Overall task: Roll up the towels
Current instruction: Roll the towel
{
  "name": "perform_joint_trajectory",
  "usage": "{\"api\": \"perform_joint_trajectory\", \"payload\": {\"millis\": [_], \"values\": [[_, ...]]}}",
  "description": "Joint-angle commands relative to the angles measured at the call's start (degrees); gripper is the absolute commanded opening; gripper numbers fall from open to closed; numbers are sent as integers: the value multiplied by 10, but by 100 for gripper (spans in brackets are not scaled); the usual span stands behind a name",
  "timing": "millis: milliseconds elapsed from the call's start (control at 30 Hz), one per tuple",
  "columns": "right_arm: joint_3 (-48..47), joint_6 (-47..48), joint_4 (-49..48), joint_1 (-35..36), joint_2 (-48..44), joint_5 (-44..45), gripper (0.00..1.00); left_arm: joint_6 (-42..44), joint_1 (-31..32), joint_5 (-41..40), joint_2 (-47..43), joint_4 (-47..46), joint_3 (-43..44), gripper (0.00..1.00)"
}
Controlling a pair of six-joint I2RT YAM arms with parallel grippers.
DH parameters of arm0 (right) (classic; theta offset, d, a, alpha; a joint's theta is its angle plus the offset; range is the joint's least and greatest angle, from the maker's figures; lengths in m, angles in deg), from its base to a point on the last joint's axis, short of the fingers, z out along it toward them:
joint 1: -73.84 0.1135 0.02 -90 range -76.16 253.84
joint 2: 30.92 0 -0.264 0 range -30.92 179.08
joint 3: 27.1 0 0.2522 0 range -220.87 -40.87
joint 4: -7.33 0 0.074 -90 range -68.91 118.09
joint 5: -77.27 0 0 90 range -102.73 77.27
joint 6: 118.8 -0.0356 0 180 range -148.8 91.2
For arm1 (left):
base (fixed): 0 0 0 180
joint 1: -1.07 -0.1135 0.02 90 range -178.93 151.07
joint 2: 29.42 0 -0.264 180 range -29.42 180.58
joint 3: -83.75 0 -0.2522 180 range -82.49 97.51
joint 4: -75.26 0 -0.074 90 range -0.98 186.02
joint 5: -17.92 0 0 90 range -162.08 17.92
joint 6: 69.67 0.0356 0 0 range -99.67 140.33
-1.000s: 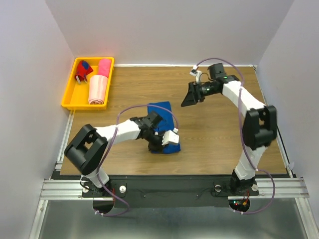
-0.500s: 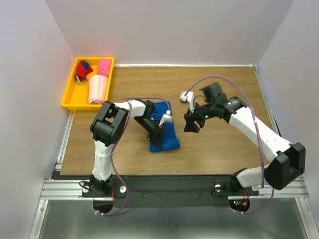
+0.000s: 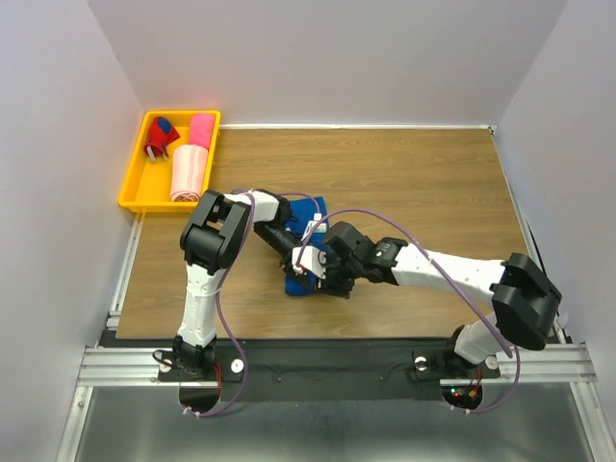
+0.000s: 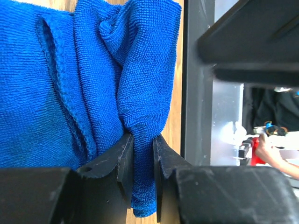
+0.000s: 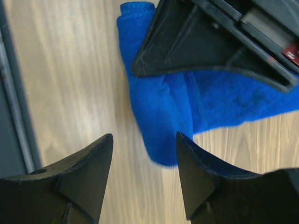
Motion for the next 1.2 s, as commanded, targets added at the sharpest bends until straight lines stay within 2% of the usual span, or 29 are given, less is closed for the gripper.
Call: {"api": "perform_joint_trajectory", "payload": {"millis": [0,200,267,300,333,400,500,600,767,1000,1067,1133,1167], "values": [[18,22,-101,19,28,37,61,34,-13,-105,33,-7,6,19],[47,25,-146,26,83,38,59,42,-19,-105,38,-1,26,21],[54,30,-158,25,102,40,51,48,-19,-104,36,5,31,22],[55,30,-161,25,108,40,43,49,-20,-104,37,7,32,22],[55,29,-161,26,113,37,21,51,-22,-104,33,9,34,22],[58,23,-160,26,117,30,1,51,-26,-103,27,13,36,24],[64,-4,-152,24,109,3,1,47,-38,-113,-2,8,40,27],[60,-29,-112,17,109,-48,1,39,-60,-124,-71,-1,45,31],[46,-68,-58,-21,139,-142,0,54,-107,-136,-139,18,61,41],[-28,-112,8,-88,197,-264,1,51,-221,-157,-237,-13,55,46],[-50,-120,37,-104,219,-301,1,42,-256,-149,-274,-32,29,49],[-80,-124,52,-112,253,-323,0,31,-261,-163,-351,-85,-5,51],[-87,-134,63,-120,264,-347,1,27,-258,-178,-382,-106,-54,54]]}}
